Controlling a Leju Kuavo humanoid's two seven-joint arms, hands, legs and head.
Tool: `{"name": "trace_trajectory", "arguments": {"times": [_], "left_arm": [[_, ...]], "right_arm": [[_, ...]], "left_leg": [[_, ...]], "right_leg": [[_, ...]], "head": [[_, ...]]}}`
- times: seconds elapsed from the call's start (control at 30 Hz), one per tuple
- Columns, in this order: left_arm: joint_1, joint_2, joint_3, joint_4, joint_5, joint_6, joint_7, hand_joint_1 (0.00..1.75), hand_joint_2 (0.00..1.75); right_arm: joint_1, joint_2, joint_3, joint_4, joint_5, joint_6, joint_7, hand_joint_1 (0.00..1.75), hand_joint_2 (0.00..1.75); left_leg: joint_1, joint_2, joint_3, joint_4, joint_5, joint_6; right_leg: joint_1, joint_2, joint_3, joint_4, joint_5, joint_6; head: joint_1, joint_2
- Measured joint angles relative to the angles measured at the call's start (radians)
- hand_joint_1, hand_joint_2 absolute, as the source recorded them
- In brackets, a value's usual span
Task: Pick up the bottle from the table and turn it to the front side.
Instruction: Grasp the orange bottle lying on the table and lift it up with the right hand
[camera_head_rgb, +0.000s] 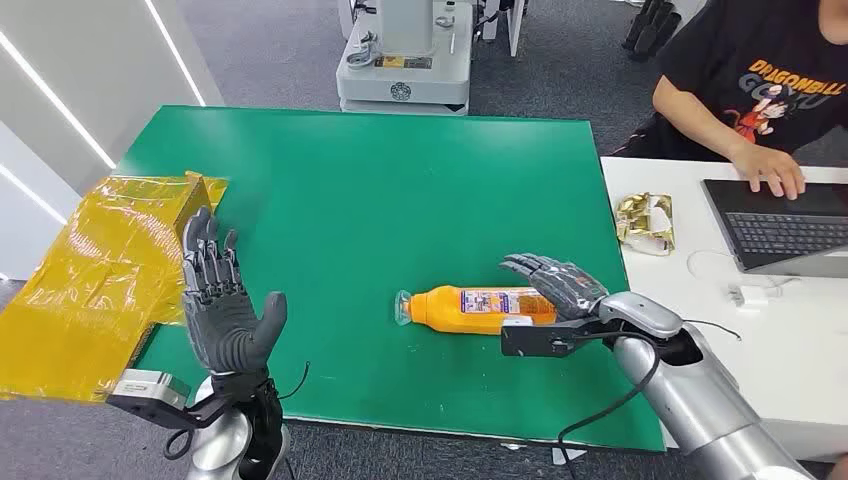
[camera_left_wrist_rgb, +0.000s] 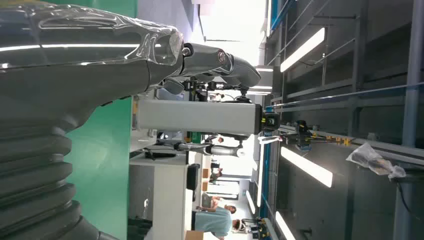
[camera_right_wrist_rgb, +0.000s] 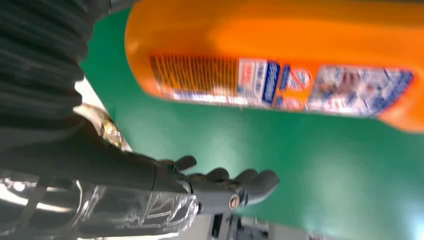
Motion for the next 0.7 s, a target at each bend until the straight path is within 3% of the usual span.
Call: {"name": "trace_trajectory", "arguments": {"times": [0.3, 0.7], "left_arm": [[-0.003, 0.000, 0.000, 0.014, 0.028, -0.006, 0.000, 0.00, 1.75], [-0.004, 0.000, 0.000, 0.016, 0.028, -0.004, 0.000, 0.00, 1.75]], "right_arm": [[-0.040, -0.004, 0.087, 0.110, -0.038, 0.053, -0.002, 0.00, 1.75], [-0.071, 0.040, 0.169, 0.250, -0.071, -0.005, -0.009, 0.00, 1.75]], "left_leg": [[0.000, 0.000, 0.000, 0.000, 0.000, 0.000], [0.000, 0.001, 0.001, 0.000, 0.000, 0.000]], "right_leg": [[0.000, 0.000, 0.000, 0.000, 0.000, 0.000], [0.000, 0.001, 0.000, 0.000, 0.000, 0.000]], "head": [[0.000, 0.000], [0.000, 0.000]]}}
